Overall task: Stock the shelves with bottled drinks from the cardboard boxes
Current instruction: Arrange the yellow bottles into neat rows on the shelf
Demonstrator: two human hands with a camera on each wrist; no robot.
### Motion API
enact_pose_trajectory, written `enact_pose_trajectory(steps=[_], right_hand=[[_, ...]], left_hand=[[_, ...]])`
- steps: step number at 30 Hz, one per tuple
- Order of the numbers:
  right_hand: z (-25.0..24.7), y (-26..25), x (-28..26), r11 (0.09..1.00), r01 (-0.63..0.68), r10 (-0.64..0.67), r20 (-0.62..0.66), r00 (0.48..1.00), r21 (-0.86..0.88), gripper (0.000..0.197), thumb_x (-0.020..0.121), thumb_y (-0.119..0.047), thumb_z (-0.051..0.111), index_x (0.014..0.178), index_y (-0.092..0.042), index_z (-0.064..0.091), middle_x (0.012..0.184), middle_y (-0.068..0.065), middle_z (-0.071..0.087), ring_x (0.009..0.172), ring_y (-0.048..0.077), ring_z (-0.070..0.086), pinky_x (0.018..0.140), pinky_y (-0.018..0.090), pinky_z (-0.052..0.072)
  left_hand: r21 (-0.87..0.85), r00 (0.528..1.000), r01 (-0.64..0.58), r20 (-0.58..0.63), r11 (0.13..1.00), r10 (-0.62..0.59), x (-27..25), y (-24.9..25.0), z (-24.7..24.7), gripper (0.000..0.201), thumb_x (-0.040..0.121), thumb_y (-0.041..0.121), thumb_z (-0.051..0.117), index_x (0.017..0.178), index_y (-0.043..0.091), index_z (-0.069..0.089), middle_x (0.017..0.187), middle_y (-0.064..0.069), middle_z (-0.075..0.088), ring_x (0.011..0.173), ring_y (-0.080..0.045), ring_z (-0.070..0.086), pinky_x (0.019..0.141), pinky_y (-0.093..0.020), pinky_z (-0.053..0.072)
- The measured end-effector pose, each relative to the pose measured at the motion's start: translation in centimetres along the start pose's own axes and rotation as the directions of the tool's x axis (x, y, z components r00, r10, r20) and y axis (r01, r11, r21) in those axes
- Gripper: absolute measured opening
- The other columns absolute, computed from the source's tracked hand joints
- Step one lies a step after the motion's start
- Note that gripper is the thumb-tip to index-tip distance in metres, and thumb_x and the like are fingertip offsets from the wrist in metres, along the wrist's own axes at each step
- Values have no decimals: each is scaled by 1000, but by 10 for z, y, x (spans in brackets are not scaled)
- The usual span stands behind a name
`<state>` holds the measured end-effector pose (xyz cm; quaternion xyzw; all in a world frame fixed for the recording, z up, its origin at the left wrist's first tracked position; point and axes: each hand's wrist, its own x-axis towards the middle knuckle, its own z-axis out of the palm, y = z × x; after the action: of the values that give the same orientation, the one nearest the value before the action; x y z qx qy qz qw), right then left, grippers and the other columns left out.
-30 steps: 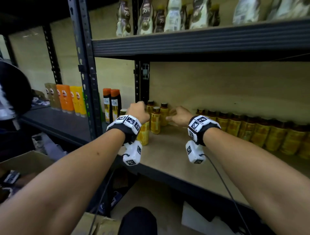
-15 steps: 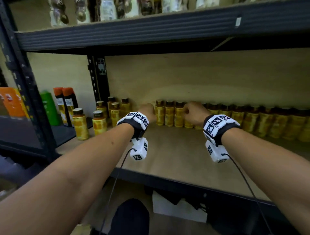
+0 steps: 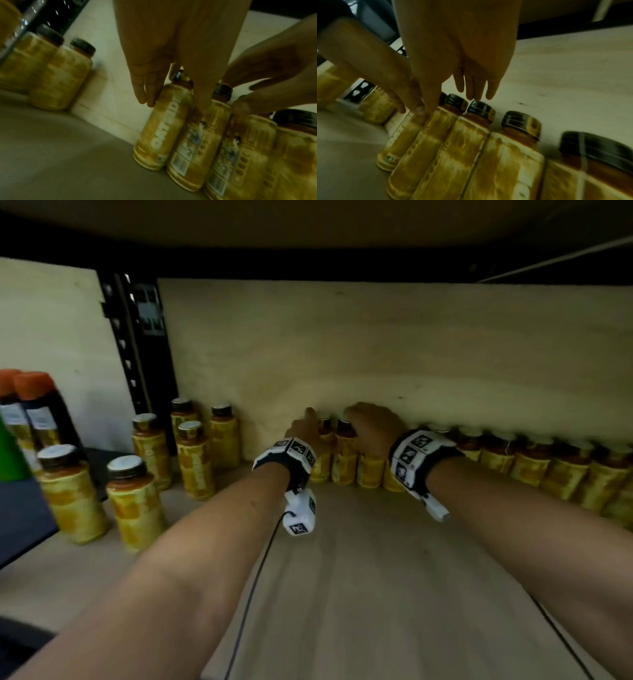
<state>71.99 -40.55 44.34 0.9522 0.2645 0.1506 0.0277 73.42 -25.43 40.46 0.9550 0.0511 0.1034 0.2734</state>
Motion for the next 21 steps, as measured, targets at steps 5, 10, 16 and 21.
enact_pose_trajectory(steps=[5, 10, 16, 21], right_hand=[[21, -12, 28, 969, -27, 45, 70, 997, -244, 48, 92, -24, 56, 136, -12, 40, 136, 15, 41, 128, 35, 40, 110, 62, 22], [27, -33, 46, 980, 12, -6, 30, 1000, -197, 59, 81, -33, 72, 128, -11, 45, 130, 13, 43, 112, 33, 50, 93, 47, 41], [48, -66, 71, 924, -132, 148, -17, 989, 359, 64, 82, -9, 72, 137, -12, 39, 147, 20, 21, 109, 44, 55, 91, 45, 51], [59, -85, 79, 888, -186, 231, -57, 971, 420, 77, 82, -5, 70, 146, -5, 26, 148, 22, 22, 126, 43, 44, 102, 45, 43]], left_hand=[[-93, 997, 7, -81, 996, -14, 17, -13, 14, 84, 83, 32, 68, 147, 12, 17, 127, -18, 54, 108, -40, 57, 72, -35, 44], [26, 987, 102, -130, 994, -98, 34, -68, -13, 85, 86, 25, 65, 149, 10, 9, 131, -23, 52, 113, -41, 55, 87, -44, 51], [-20, 958, 198, -206, 980, -198, 43, -92, -31, 66, 88, 17, 64, 139, 11, 23, 128, -25, 51, 114, -43, 54, 89, -46, 49], [-85, 962, 222, -145, 971, -233, 43, -94, -33, 72, 80, 21, 75, 133, 6, 29, 128, -23, 51, 116, -43, 53, 93, -48, 50]])
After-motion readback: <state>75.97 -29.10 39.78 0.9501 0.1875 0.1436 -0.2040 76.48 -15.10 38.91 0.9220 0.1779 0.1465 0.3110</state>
